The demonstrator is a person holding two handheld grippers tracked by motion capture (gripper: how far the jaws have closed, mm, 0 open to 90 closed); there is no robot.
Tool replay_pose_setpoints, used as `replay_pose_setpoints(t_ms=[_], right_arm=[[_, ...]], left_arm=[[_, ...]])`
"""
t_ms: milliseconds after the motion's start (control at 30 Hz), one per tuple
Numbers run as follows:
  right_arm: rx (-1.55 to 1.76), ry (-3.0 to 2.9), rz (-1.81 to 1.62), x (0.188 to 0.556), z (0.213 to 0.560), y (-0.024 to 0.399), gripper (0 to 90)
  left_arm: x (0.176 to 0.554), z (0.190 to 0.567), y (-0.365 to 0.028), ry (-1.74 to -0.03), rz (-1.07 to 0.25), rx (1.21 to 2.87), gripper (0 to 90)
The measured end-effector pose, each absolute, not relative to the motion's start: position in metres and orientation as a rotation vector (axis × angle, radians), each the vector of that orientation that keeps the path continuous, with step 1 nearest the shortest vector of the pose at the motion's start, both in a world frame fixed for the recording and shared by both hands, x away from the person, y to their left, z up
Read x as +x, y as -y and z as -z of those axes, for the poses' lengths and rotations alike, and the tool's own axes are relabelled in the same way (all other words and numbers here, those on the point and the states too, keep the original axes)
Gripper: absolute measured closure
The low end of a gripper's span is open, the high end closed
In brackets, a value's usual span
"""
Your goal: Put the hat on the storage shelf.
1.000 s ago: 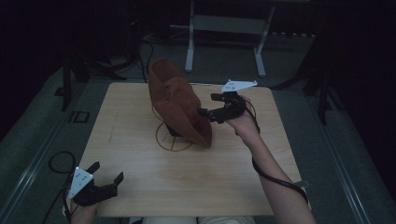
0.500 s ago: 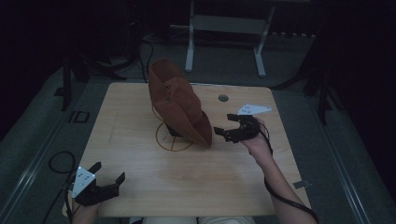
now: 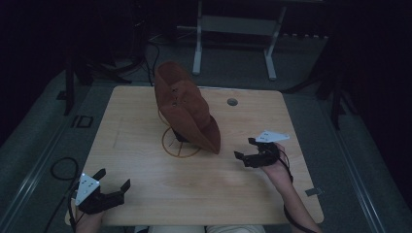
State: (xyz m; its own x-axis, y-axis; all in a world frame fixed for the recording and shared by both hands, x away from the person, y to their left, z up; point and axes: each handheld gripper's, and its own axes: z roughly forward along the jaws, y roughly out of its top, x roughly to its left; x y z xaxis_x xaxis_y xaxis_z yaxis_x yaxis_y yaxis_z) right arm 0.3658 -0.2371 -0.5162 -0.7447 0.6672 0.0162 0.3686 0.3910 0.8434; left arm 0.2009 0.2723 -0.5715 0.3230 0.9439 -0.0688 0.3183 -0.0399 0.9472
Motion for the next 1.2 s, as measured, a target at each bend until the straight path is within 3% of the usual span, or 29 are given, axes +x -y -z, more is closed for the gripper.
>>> replay_pose_setpoints(t_ms=[600, 1200], right_arm=[[1.037, -2.248, -1.208, 0.318, 0.558, 0.298, 14.8], [1.067, -2.162, -1.177, 0.298, 0.568, 0.328, 14.8]], left_arm=[[0.201, 0.572, -0.270, -1.180, -0.762, 1.581, 2.9], [0.201, 0.573, -0.269, -1.175, -0.751, 1.588, 2.9]])
